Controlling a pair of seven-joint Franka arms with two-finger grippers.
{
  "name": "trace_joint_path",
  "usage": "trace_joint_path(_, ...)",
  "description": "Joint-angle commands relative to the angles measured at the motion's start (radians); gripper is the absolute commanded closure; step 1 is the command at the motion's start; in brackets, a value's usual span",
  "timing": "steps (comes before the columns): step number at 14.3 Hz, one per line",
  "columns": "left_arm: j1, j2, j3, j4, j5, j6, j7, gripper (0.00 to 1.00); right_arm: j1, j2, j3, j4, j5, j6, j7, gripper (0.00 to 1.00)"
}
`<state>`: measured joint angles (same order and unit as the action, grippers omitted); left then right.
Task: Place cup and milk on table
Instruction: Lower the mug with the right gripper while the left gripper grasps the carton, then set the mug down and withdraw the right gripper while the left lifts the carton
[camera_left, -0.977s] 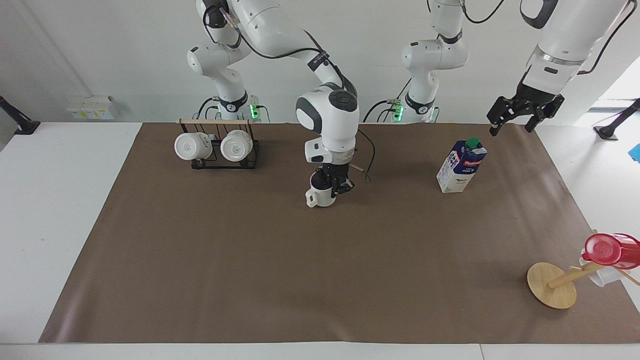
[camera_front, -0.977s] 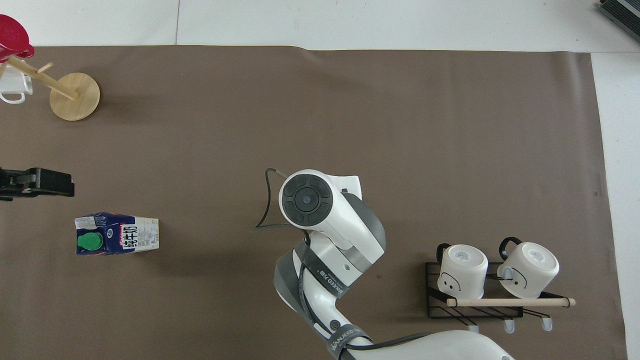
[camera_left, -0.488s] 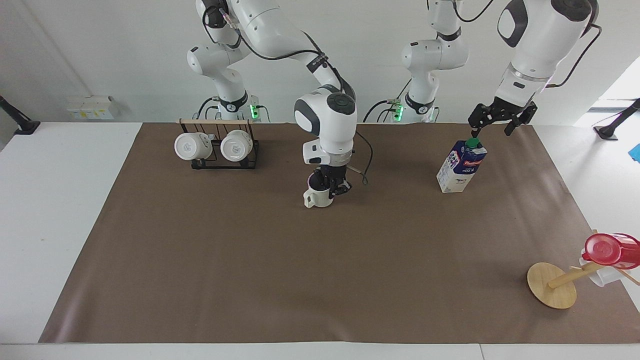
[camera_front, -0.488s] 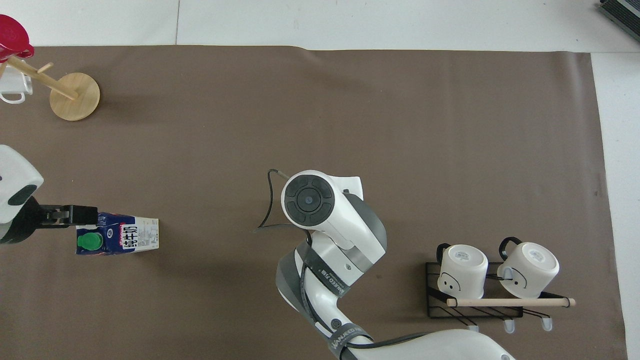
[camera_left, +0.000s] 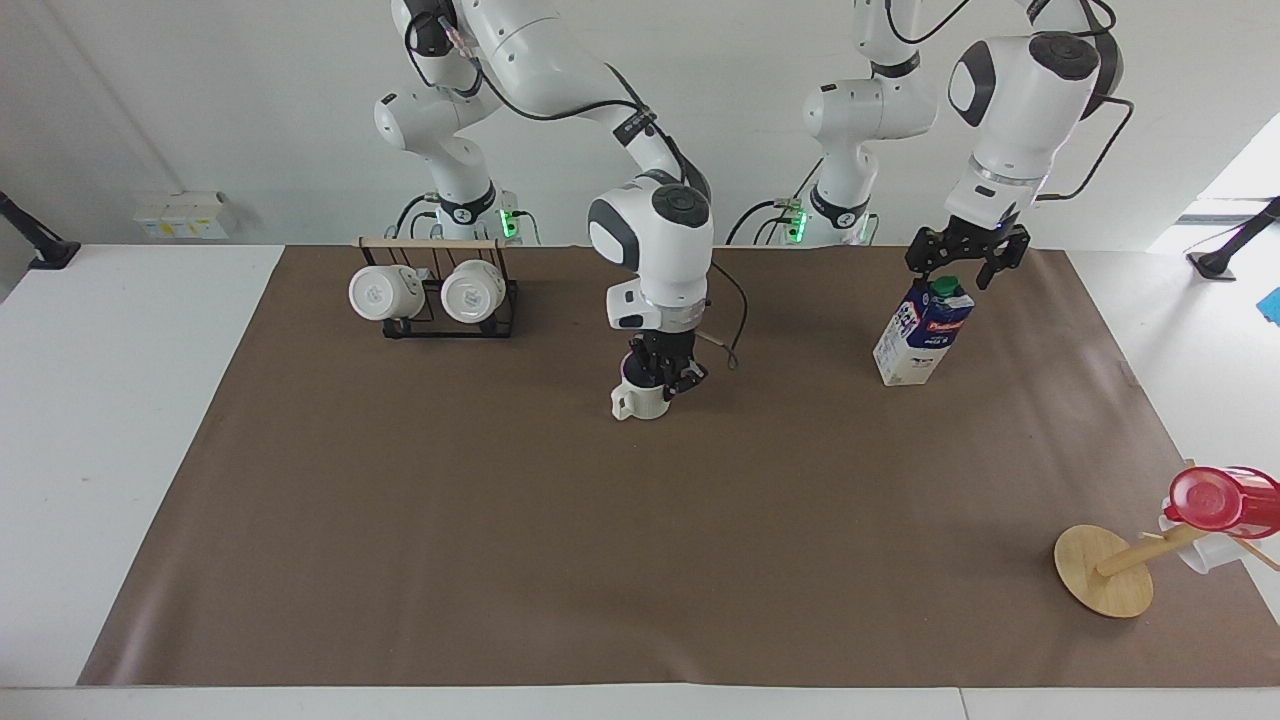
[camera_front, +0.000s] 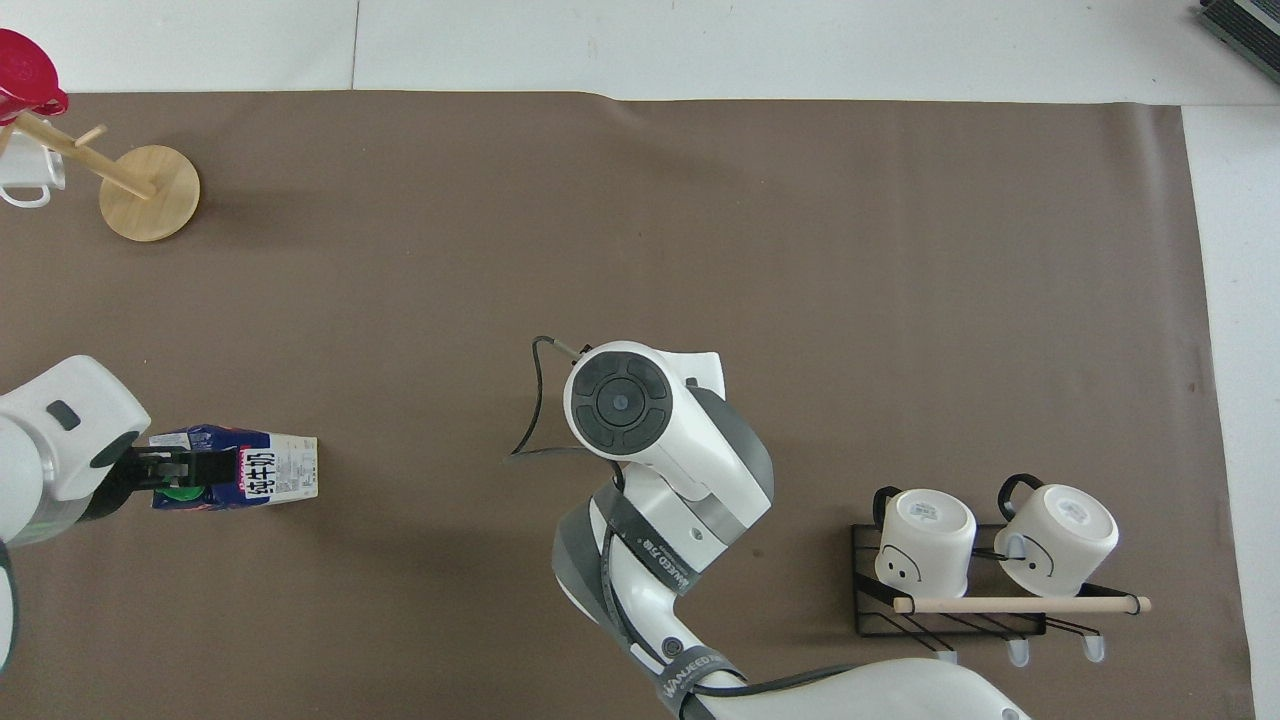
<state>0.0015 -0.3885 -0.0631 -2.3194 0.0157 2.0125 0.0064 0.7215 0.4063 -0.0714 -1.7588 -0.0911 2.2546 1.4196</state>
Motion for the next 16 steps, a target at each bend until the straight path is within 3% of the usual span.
trace_joint_path(1,-0.015,-0.036,0.012,-0.077,-0.011,0.069,0.036,0.0,-0.011,-0.009,0.005,-0.018,-0.005,0.019,-0.016,0.07)
trace_joint_path(2,-0.015,-0.035,0.012,-0.078,-0.011,0.074,0.037,0.0,-0.011,-0.007,0.005,-0.01,-0.013,0.02,-0.016,0.0)
trace_joint_path(7,-0.014,-0.03,0.014,-0.13,-0.011,0.144,0.055,0.0,-0.016,-0.053,-0.002,-0.002,-0.007,0.007,-0.094,0.0)
trace_joint_path(11,-0.014,-0.021,0.012,-0.13,-0.011,0.155,0.056,0.0,-0.053,-0.148,-0.001,-0.002,0.007,-0.087,-0.189,0.0)
trace_joint_path(13,-0.008,-0.02,0.012,-0.127,-0.011,0.155,0.061,0.17,-0.077,-0.199,-0.001,-0.002,0.007,-0.145,-0.249,0.0)
trace_joint_path(16,-0.006,-0.009,0.012,-0.12,-0.011,0.155,0.082,0.34,-0.115,-0.253,-0.001,-0.002,0.007,-0.229,-0.422,0.0)
